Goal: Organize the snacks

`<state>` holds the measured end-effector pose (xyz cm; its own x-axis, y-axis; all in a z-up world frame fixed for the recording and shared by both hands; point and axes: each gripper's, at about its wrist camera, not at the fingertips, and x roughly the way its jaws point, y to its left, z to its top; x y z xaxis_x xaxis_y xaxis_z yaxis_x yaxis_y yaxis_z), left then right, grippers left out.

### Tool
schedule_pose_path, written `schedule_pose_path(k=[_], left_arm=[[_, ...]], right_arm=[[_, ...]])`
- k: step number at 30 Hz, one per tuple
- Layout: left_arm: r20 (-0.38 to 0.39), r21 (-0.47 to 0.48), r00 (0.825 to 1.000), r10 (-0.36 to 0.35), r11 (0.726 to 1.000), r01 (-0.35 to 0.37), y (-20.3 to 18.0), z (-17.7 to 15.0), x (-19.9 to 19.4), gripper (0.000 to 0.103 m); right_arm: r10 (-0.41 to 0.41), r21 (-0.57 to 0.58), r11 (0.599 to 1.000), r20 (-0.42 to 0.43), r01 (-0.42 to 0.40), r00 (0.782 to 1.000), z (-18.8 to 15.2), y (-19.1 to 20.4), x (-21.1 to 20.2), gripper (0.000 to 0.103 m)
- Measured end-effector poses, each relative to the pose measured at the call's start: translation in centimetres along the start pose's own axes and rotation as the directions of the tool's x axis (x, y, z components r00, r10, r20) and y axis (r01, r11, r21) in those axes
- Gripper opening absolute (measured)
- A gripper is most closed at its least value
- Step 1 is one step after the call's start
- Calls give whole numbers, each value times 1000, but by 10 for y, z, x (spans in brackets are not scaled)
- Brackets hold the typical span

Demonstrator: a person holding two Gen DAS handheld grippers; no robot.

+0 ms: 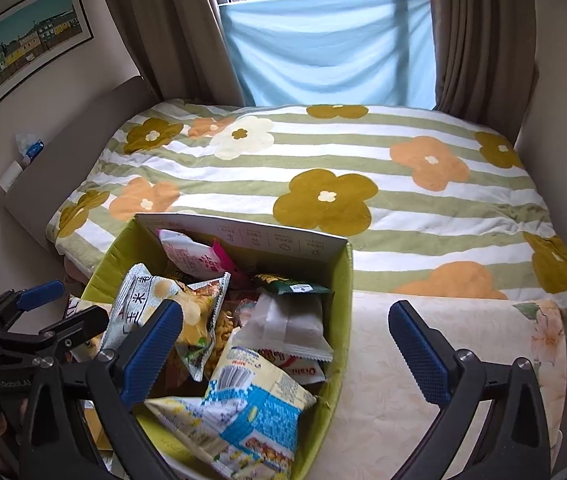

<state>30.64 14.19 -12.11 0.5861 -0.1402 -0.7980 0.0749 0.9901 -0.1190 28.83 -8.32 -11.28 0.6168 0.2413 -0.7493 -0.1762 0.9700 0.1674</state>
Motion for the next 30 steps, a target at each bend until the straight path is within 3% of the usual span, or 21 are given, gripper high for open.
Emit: schedule_pose_path(k=[8, 18, 23, 30], left_arm=[[154, 34, 988, 12, 999, -17, -46, -38, -86, 103], [366, 64, 930, -24, 998, 1, -100, -118, -202, 103], [411, 65, 912, -19, 998, -8, -114, -153, -239, 103], [448, 93, 894, -10, 995, -35, -131, -187, -259, 103]], right_arm=[[-53, -8, 998, 151, 55, 987, -32, -14, -98, 102], [-181, 41, 983, 334, 178, 925, -107, -40, -241, 102], [-240, 68, 970, 358, 231, 902, -145, -43, -277, 102], [-257, 94, 966, 360, 239, 897, -180, -49, -291, 102]])
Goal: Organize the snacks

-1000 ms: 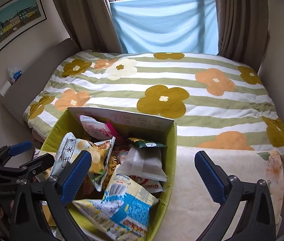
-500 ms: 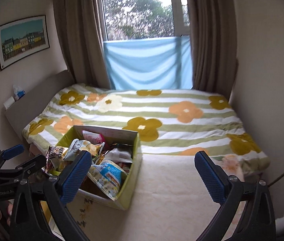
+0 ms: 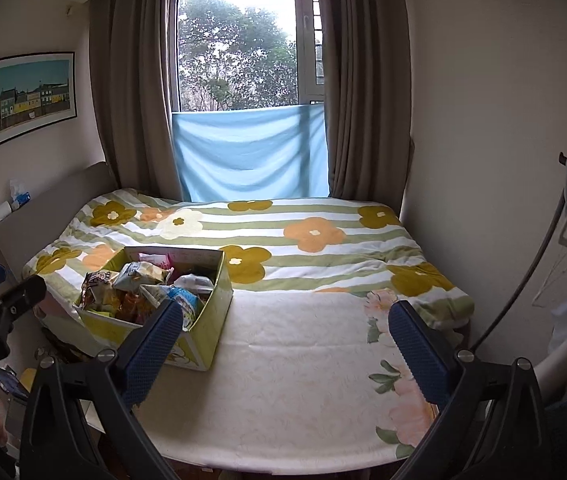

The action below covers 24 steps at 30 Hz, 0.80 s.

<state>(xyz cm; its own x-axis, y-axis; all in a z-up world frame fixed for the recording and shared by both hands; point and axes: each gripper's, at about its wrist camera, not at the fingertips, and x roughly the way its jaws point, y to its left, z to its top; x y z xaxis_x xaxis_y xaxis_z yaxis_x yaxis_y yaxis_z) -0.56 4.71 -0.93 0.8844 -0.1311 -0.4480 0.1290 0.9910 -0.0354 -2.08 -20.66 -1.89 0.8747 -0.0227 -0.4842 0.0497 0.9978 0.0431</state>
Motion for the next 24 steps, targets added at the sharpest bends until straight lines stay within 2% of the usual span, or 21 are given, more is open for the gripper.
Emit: schedule_pose_path(k=[8, 24], left_arm=[[5, -1, 1000, -4, 1000, 4, -7, -10, -16, 103], [22, 23, 1000, -8, 1000, 7, -18, -6, -19, 103]], right_arm=[[-15, -12, 1000, 17, 16, 1000, -7, 0, -14, 102], [-22, 0, 1000, 30, 22, 999, -12, -4, -18, 102]])
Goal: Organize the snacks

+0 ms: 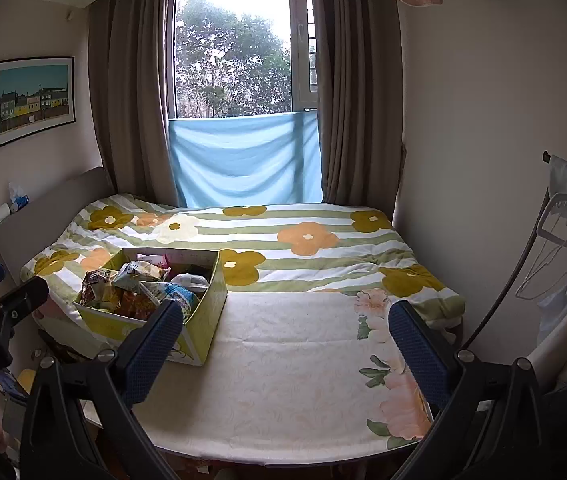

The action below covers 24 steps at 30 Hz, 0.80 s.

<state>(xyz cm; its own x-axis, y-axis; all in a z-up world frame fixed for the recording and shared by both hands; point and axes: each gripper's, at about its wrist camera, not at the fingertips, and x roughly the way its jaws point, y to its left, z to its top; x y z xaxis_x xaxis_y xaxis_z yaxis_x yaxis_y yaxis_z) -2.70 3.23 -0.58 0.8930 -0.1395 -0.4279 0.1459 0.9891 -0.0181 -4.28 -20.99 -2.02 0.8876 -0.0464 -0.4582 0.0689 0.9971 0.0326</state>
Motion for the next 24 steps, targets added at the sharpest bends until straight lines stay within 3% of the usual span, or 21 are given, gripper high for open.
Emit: schedule_pose_path(k=[24], left_arm=[[1, 22, 1000, 31, 999, -32, 6, -4, 1, 103]], right_arm=[[-10, 10, 1000, 2, 10, 1000, 1, -1, 0, 102]])
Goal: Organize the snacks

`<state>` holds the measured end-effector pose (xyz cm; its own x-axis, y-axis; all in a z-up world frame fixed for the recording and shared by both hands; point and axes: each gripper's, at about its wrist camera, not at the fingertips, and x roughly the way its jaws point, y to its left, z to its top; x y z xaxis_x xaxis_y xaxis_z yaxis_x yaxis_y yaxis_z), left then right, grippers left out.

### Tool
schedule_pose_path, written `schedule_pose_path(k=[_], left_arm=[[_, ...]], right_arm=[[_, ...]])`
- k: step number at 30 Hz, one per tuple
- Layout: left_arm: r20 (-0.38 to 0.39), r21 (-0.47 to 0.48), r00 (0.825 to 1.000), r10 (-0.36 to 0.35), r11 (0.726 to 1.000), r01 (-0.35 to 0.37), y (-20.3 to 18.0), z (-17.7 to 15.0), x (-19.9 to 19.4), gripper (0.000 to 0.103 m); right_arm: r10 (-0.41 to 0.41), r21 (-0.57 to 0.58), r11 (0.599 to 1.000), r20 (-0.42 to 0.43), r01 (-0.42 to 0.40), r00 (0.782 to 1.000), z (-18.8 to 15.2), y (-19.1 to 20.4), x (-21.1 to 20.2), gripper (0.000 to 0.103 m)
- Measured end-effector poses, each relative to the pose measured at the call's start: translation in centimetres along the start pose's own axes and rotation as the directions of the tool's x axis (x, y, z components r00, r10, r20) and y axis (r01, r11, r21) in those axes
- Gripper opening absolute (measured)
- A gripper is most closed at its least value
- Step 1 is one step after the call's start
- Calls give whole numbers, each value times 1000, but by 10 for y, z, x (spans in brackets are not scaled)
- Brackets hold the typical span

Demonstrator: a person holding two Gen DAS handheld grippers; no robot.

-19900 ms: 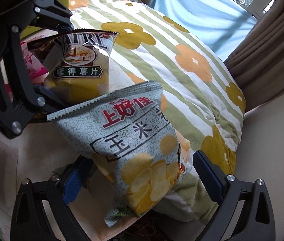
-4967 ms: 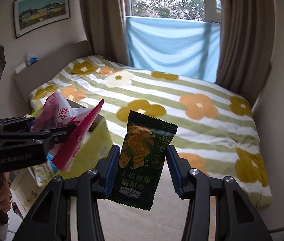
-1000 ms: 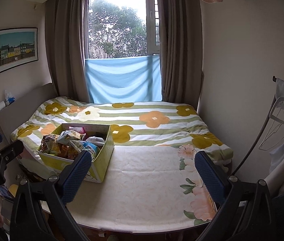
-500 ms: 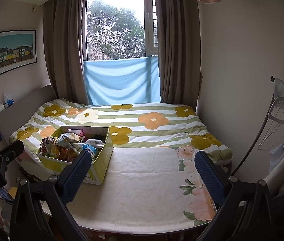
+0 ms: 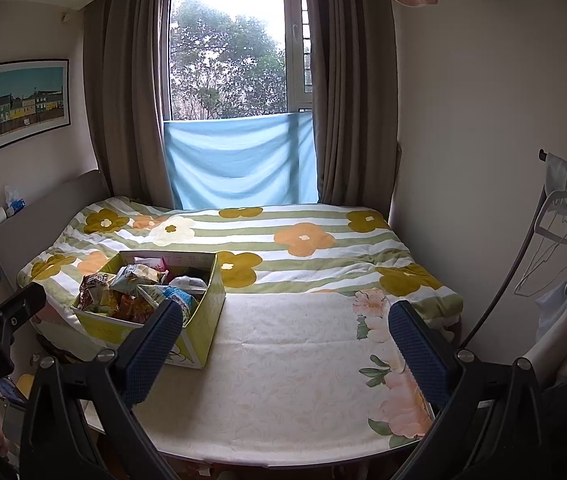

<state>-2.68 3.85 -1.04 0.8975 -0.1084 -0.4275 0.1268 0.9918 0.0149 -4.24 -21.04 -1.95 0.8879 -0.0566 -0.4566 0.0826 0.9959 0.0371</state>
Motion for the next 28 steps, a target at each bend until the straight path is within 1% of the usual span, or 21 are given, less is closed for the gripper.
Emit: schedule_pose_path(k=[11, 14, 23, 28], left_arm=[[-4, -15, 1000, -4, 1000, 4, 6, -3, 1, 103], [0, -6, 1000, 20, 1000, -20, 7, -2, 0, 103], [44, 14, 998, 42, 999, -42, 5, -4, -6, 103], [58, 11, 998, 20, 1000, -20, 2, -4, -5, 103]], right_arm=[[-6, -1, 1000, 4, 6, 1000, -1, 9, -3, 102], [-5, 0, 1000, 6, 5, 1000, -1, 9, -4, 102], [0, 1, 1000, 4, 0, 1000, 0, 11, -5, 102], [-1, 3, 1000, 3, 1, 1000, 0, 11, -4, 102]])
